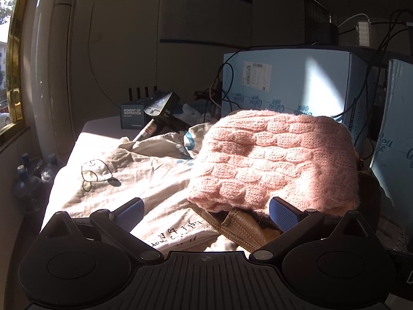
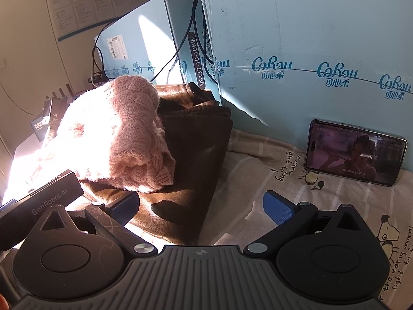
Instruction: Fold clothes
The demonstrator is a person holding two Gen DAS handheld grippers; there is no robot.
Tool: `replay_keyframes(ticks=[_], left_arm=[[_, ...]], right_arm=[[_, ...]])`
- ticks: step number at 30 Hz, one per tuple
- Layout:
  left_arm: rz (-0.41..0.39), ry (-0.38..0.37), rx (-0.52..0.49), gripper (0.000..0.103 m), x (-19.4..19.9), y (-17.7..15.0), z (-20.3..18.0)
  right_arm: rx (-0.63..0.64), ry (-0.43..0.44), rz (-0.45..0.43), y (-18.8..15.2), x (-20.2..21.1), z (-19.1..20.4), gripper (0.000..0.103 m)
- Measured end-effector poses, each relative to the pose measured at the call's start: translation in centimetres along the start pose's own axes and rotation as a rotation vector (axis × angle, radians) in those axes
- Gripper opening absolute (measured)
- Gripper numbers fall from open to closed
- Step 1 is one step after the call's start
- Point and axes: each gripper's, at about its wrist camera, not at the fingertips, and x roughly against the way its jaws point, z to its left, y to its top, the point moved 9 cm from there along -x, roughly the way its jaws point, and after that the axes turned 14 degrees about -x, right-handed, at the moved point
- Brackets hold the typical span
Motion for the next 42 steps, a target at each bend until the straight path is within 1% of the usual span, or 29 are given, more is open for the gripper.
replay_keyframes(ticks=[10, 42], left_arm=[[-0.001, -0.004, 0.036, 0.103, 0.10, -0.06, 0.56], [-0.007, -0.005, 0.026, 0.103, 0.13, -0.13, 0.30]], right_arm=[[0.008, -0.006, -0.013, 0.03, -0.10, 0.16, 0.103], [0.044, -0.008, -0.016, -0.29, -0.13, 0.75, 0.103]])
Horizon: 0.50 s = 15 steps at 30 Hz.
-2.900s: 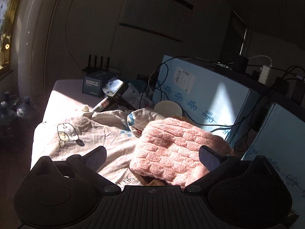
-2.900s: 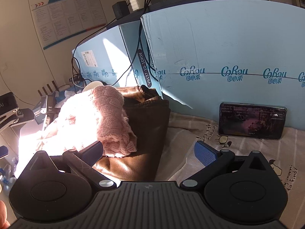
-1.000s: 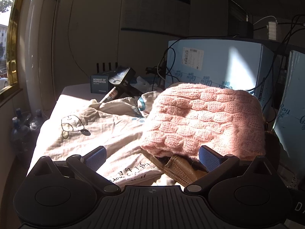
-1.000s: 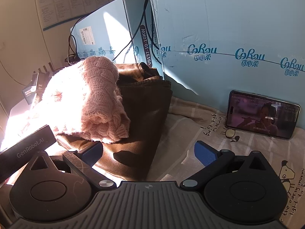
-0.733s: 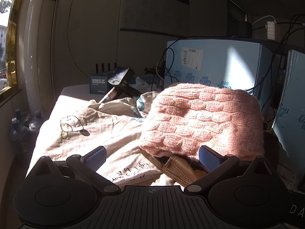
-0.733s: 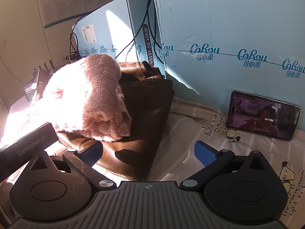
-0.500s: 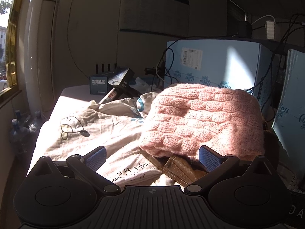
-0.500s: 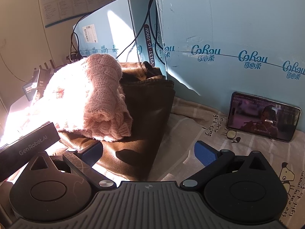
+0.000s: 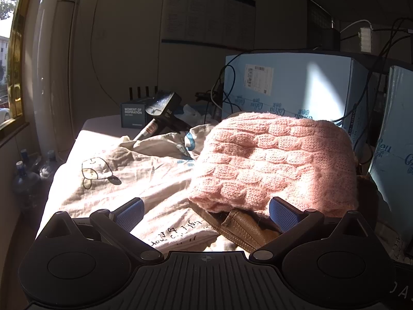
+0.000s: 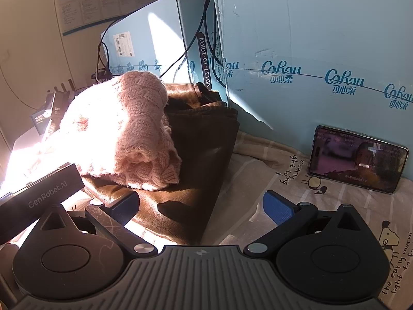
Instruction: Fold clothes
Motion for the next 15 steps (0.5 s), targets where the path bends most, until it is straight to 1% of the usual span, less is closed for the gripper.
replay_keyframes(ticks=[9, 15], left_arm=[[0.002, 0.010, 0.009, 0.103, -0.12, -0.05, 0.19], [0.004, 0.013, 0.018, 0.103, -0.16, -0.07, 0.29]], right_arm=[[-0.005, 0.000, -0.006, 0.08, -0.03, -0.06, 0.103], [-0.033, 0.027, -0.042, 0.59, 0.44, -0.05, 0.103]])
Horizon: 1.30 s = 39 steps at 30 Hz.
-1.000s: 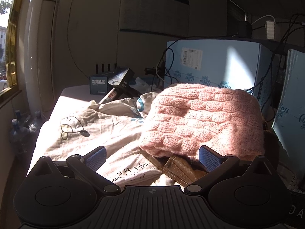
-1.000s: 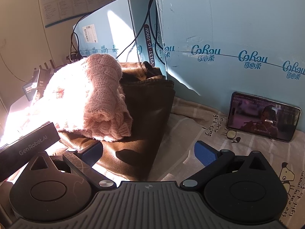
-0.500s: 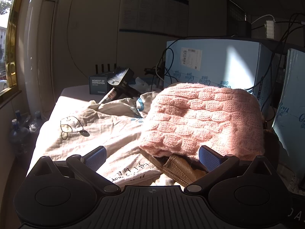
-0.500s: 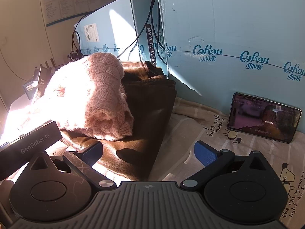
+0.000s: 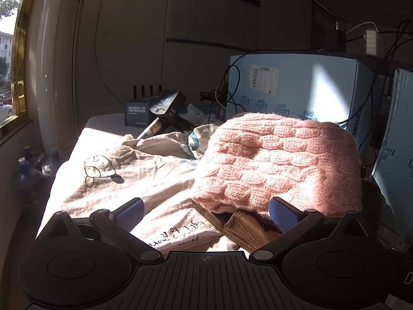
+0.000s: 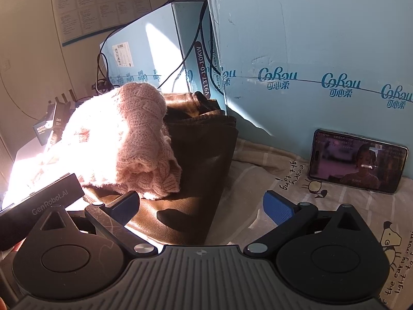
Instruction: Fold clothes
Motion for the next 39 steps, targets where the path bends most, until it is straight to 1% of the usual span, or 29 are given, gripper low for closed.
replay_keyframes(ticks=[7, 12, 39], left_arm=[[-0.001, 0.001, -0.008, 0.103, -0.1, 0.0, -0.1], [-0.003, 0.001, -0.004, 0.103, 0.0, -0.1, 0.0], [-0.010, 0.002, 0.001, 0.103, 0.1, 0.0, 0.0]], right_arm=[[-0.018, 0.018, -0.051, 0.6, 0.7, 0.1, 0.103], [-0.032, 0.027, -0.069, 1.0, 1.0, -0.1, 0.103], [-0.010, 0.033, -0.070, 0.8, 1.1, 0.2, 0.103]])
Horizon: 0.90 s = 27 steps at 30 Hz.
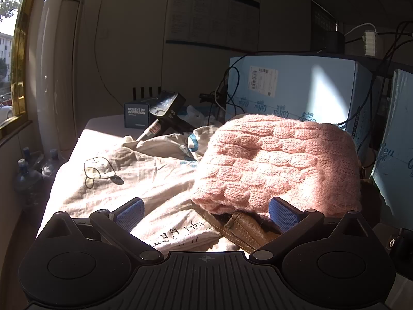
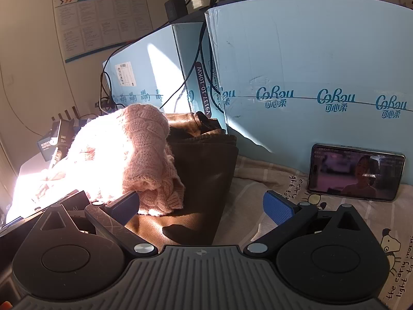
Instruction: Fold clothes
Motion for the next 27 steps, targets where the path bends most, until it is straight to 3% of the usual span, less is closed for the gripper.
replay_keyframes(ticks=[27], left_arm=[[-0.002, -0.003, 0.002, 0.103, 0.03, 0.02, -0.02]], right_arm=[[0.015, 0.003, 0.000, -0.23, -0.07, 0.30, 0.103]])
